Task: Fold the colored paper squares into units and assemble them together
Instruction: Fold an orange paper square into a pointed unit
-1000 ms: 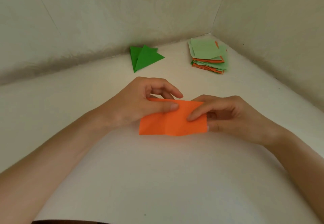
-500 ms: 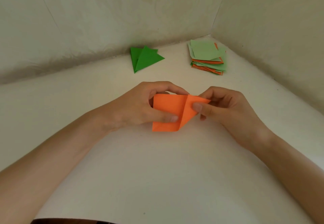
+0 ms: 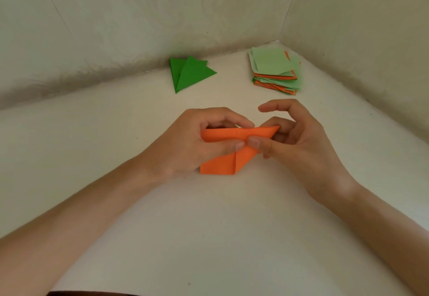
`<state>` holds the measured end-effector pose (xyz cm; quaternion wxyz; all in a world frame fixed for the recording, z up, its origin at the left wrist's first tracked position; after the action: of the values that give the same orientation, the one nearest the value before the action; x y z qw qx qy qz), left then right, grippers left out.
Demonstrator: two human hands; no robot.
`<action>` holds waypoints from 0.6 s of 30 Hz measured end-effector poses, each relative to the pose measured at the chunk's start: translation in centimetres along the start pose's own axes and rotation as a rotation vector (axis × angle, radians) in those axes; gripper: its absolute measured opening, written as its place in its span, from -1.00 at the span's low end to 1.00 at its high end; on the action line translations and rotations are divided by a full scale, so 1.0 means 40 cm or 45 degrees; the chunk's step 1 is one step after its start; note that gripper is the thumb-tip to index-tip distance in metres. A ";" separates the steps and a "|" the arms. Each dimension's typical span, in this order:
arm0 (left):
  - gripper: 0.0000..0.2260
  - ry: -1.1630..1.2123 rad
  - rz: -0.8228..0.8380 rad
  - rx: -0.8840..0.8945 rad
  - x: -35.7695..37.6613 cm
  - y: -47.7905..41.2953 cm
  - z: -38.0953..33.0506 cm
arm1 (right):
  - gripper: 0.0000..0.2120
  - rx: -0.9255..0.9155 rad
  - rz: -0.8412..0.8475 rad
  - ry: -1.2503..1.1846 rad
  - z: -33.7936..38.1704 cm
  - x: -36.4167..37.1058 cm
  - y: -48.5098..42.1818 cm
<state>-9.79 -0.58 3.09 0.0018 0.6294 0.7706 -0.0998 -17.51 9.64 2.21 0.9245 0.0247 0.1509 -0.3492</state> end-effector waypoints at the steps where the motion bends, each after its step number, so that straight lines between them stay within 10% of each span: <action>1: -0.75 0.016 -0.016 -0.001 -0.003 0.000 0.000 | -0.58 0.020 0.006 -0.018 -0.002 0.000 -0.001; 18: -0.75 0.136 -0.089 -0.005 -0.016 -0.005 0.004 | -0.84 0.095 0.048 -0.106 -0.018 -0.003 -0.005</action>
<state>-9.88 -1.28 3.03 -0.0418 0.6065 0.7913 -0.0646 -17.92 9.67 1.59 0.9348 0.0474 0.0988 -0.3378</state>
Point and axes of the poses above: each hand's wrist, its own y-axis away from the middle knuckle, its own x-axis out of the palm, z = x × y, the point moved 9 cm from there along -y, towards the middle knuckle, and after that the axes turned 10 degrees about y, right-handed, at the moved point
